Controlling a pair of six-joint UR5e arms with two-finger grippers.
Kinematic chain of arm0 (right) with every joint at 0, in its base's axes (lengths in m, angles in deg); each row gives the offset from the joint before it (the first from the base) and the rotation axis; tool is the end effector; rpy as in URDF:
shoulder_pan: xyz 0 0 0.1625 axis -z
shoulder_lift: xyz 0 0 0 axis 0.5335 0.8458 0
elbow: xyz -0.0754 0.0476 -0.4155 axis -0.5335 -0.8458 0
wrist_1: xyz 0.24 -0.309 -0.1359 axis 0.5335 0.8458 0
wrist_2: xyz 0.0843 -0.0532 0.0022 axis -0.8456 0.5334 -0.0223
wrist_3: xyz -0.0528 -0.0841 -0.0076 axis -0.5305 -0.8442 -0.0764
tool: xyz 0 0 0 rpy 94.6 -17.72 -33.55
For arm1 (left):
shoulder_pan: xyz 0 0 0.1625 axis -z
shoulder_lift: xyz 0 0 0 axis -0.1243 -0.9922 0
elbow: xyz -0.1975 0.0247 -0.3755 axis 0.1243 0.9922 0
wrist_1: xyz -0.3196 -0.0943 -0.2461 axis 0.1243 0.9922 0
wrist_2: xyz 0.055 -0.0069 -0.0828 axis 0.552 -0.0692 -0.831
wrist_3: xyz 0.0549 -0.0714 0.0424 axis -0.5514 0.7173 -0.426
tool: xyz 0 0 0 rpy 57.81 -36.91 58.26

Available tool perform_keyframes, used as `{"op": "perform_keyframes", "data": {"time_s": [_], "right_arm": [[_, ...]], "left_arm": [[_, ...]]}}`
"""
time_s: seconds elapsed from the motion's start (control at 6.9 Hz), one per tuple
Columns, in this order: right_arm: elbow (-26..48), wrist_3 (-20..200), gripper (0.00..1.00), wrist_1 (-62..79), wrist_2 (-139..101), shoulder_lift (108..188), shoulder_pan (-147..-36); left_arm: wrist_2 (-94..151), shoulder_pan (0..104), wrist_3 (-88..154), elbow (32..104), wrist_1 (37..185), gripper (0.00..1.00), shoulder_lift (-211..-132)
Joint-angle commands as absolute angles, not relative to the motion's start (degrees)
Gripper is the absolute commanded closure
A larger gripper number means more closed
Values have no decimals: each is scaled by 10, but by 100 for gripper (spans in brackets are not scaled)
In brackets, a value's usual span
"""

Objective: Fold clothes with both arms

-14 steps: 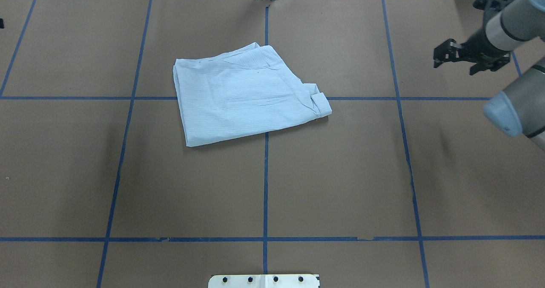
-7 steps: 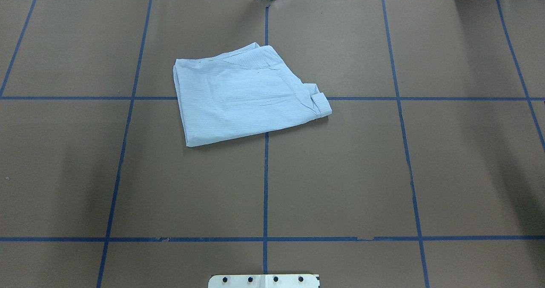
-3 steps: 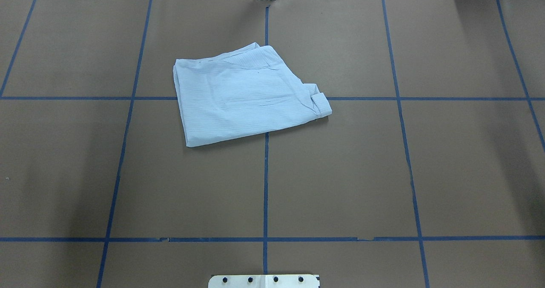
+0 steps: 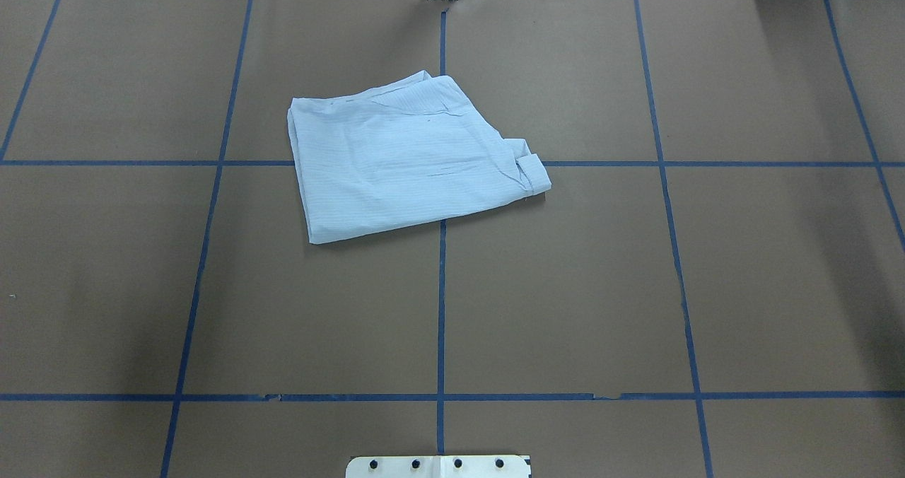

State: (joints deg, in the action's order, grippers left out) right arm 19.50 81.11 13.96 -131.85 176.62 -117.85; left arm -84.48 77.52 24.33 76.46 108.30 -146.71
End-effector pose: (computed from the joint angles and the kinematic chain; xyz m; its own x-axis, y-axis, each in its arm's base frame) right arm 0.0277 -0.4410 0.6149 0.6839 -0.0490 0.7279 -0.0152 0.9966 0.0815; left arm -0.0194 -0.4765 0.5728 0.6854 0.2953 -0.6656 -0.0103 0.9179 0.3966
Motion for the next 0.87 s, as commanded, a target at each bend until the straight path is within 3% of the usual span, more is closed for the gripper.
{"op": "perform_keyframes", "data": {"time_s": [0.0,0.73], "right_arm": [[193,809,0,140,-1318,1769,-1175],[190,813,0,140,-1301,1763,-1175]], "left_arm": [[-854,777,244,774,1075,0,-1466],[-869,777,244,798,1074,0,-1471]]}}
